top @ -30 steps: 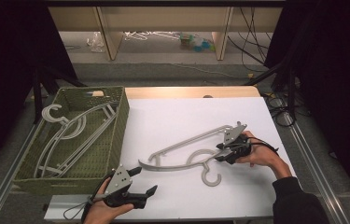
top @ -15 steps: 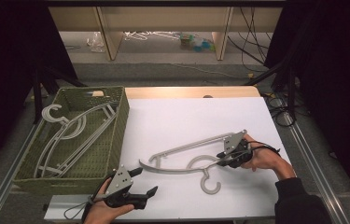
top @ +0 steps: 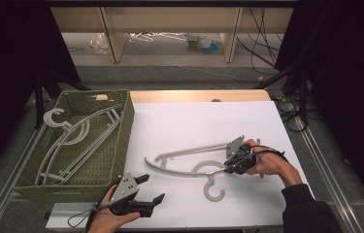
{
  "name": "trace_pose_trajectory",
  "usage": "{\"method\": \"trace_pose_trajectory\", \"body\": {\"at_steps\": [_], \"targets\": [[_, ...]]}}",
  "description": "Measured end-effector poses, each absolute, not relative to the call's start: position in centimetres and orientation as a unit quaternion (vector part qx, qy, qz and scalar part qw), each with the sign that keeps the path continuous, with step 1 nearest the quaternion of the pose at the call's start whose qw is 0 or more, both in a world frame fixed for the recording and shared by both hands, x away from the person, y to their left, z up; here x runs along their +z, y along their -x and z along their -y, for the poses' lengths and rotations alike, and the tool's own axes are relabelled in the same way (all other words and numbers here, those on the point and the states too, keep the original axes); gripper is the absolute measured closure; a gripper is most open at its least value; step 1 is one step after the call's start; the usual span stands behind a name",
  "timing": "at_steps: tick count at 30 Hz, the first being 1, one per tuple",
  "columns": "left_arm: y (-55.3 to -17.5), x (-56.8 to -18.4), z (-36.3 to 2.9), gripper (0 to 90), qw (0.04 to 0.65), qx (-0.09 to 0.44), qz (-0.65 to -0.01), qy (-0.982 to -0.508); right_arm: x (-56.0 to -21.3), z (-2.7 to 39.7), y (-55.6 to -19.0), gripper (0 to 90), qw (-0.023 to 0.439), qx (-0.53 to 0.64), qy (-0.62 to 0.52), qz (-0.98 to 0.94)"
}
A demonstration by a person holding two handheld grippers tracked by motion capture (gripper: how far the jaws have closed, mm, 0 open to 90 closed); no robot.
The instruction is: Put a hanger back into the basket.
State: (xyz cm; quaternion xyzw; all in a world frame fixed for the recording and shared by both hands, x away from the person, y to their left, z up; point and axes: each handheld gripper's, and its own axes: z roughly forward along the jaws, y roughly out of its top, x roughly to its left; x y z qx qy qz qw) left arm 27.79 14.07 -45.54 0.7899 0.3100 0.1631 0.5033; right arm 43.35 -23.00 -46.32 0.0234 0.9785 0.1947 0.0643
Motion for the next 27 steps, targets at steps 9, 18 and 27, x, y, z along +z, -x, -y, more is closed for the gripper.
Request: {"method": "trace_pose_trajectory", "body": {"at_steps": [9,18,27], "targets": [[-27.8,-45.6,-14.1,21.8,0.508,0.159,-0.313,-0.786,-46.2,22.8,-43.2,78.3,0.056,0.187,-0.017,-0.981],[-28.3,-45.5,-13.8,22.0,0.502,0.172,-0.302,-0.792,-46.1,22.4,-43.1,80.9,0.071,0.169,0.019,-0.983],[-31.3,-45.6,-11.5,21.9,0.481,0.195,-0.277,-0.808,-45.2,22.4,-42.5,81.7,0.055,0.180,0.038,-0.981]]}}
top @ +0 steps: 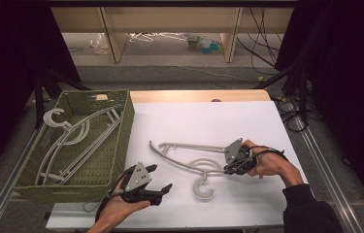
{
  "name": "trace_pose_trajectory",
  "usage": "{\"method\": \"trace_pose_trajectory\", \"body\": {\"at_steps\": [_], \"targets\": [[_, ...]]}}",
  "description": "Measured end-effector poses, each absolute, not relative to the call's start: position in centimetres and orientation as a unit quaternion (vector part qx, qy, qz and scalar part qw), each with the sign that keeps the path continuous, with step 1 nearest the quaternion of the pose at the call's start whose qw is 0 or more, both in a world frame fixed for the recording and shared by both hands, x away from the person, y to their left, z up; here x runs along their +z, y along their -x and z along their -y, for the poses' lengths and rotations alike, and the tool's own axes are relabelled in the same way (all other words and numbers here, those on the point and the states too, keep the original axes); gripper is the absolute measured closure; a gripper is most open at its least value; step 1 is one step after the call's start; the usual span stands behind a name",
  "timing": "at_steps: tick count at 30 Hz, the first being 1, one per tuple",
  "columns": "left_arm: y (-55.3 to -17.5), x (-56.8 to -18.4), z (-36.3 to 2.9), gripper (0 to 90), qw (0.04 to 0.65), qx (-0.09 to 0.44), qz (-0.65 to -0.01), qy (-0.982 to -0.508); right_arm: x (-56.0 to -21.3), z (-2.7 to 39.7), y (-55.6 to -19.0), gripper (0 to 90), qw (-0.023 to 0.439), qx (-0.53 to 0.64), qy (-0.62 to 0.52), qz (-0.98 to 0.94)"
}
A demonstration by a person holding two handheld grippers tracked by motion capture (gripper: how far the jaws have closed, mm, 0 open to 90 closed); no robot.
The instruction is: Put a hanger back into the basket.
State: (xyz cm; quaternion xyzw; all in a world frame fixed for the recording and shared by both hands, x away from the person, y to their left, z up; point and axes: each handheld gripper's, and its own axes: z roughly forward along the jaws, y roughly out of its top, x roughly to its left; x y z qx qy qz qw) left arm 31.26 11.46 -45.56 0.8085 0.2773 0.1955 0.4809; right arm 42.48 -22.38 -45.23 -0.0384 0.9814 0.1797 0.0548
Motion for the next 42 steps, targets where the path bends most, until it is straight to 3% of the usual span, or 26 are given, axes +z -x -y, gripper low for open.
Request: {"method": "trace_pose_trajectory", "body": {"at_steps": [11,15,17,26,33,42], "targets": [[-34.4,-46.8,-7.1,28.0,0.381,0.246,-0.176,-0.874,-43.9,22.1,-40.8,81.8,0.040,0.181,0.057,-0.981],[-34.8,-47.1,-6.2,33.2,0.377,0.235,-0.152,-0.883,-43.3,21.9,-40.3,81.8,0.040,0.187,0.064,-0.979],[-34.8,-47.3,-5.7,41.1,0.375,0.228,-0.141,-0.887,-43.1,21.8,-40.2,81.8,0.037,0.187,0.065,-0.980],[-35.2,-48.0,-4.2,43.5,0.368,0.223,-0.109,-0.896,-42.6,21.5,-39.9,81.8,0.031,0.190,0.073,-0.979],[-35.6,-48.4,-3.7,61.0,0.366,0.214,-0.080,-0.902,-42.6,21.3,-40.0,81.8,0.028,0.192,0.075,-0.978],[-35.6,-47.1,-3.7,69.8,0.358,0.235,-0.049,-0.902,-42.3,21.7,-40.2,82.0,0.033,0.204,0.066,-0.976]]}}
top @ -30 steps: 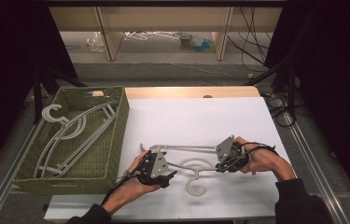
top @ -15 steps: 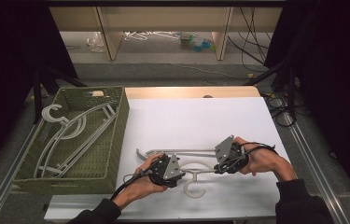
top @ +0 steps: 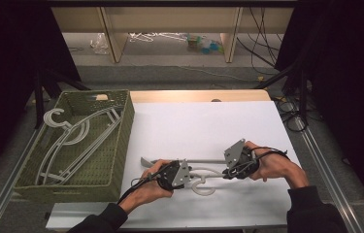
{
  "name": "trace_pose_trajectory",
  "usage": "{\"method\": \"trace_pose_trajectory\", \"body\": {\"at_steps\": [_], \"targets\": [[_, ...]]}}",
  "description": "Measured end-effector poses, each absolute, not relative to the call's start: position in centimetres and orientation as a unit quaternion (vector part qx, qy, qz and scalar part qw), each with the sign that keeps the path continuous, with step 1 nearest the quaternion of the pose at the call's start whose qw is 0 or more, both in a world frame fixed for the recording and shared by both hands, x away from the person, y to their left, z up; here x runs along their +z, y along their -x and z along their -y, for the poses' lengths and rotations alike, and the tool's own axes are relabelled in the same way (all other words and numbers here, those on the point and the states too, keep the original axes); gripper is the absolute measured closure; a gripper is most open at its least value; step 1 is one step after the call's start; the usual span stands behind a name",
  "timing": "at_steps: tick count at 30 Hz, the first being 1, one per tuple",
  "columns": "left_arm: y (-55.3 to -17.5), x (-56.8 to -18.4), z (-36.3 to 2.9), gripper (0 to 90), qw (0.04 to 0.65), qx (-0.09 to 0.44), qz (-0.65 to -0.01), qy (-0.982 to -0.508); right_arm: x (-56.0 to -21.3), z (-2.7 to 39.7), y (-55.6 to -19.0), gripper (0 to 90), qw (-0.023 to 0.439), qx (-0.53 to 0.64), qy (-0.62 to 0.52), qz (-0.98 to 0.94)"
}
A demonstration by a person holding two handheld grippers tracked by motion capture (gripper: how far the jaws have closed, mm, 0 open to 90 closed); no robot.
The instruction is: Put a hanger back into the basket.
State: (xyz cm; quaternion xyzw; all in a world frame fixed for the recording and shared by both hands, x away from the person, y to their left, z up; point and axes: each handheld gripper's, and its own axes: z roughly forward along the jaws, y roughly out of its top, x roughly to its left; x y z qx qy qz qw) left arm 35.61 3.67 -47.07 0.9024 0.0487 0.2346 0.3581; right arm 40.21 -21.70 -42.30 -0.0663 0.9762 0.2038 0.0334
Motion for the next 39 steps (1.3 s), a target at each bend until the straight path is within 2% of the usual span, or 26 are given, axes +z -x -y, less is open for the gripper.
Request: {"method": "trace_pose_trajectory", "body": {"at_steps": [6,7,10,17,23,30,39], "targets": [[-35.6,-45.8,-3.7,73.2,0.357,0.227,-0.054,-0.905,-41.7,22.3,-40.5,77.9,0.047,0.232,0.034,-0.971],[-35.6,-45.5,-3.6,73.7,0.364,0.210,-0.060,-0.905,-41.6,22.4,-40.6,76.5,0.051,0.236,0.029,-0.970],[-35.6,-44.7,-3.6,76.6,0.365,0.206,-0.066,-0.905,-40.7,22.8,-40.9,67.2,0.083,0.259,-0.001,-0.962],[-36.6,-43.7,-4.6,78.8,0.377,0.174,-0.155,-0.896,-39.2,23.2,-40.7,51.7,0.146,0.295,-0.046,-0.943],[-37.4,-43.2,-6.0,78.9,0.395,0.133,-0.217,-0.883,-38.7,23.2,-40.1,48.9,0.178,0.316,-0.080,-0.928],[-38.1,-42.7,-7.6,79.0,0.423,0.097,-0.273,-0.859,-38.4,23.3,-38.8,47.2,0.176,0.359,-0.132,-0.907],[-38.6,-41.1,-10.4,79.0,0.456,0.080,-0.324,-0.825,-39.6,22.8,-36.7,46.3,0.162,0.378,-0.163,-0.897]]}}
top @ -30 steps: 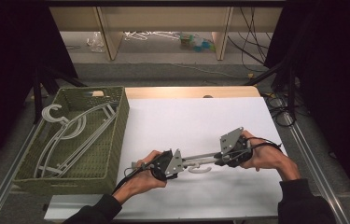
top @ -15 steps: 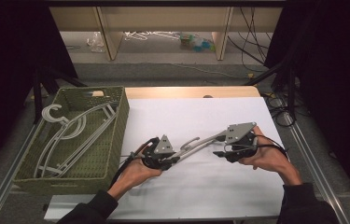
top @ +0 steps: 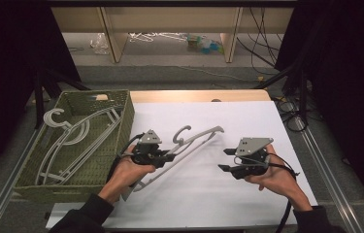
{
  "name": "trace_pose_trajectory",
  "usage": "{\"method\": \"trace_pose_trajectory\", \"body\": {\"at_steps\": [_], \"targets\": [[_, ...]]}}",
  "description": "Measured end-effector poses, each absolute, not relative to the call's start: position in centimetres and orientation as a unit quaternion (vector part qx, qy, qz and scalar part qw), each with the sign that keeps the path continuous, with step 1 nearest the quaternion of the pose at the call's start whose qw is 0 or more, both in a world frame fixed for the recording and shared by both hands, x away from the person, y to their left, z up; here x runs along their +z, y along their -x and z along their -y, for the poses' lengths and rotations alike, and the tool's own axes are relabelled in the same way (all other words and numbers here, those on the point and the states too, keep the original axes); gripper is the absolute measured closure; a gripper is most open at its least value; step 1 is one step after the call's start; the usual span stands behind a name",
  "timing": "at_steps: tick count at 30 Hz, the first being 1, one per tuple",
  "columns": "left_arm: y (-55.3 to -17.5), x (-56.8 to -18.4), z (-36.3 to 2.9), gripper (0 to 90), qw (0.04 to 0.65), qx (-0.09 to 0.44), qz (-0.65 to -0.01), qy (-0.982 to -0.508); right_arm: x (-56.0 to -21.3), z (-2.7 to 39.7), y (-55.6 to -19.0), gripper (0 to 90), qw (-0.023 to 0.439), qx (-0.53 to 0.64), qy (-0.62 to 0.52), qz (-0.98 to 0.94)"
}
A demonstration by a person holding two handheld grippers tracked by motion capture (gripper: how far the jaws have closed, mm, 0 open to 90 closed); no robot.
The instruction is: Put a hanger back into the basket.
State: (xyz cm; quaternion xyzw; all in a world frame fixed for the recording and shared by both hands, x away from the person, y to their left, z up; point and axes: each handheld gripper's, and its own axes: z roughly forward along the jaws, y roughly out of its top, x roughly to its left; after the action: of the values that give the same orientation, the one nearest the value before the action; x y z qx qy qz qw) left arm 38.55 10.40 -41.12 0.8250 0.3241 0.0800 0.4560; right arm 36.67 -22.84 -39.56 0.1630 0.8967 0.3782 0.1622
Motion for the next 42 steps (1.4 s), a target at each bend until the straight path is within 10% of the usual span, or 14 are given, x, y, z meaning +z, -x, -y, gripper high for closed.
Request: {"method": "trace_pose_trajectory", "body": {"at_steps": [42], "targets": [[-35.5,-30.1,-27.0,79.0,0.538,0.137,-0.425,-0.715,-41.9,23.5,-33.6,35.2,0.148,0.444,-0.199,-0.861]]}}
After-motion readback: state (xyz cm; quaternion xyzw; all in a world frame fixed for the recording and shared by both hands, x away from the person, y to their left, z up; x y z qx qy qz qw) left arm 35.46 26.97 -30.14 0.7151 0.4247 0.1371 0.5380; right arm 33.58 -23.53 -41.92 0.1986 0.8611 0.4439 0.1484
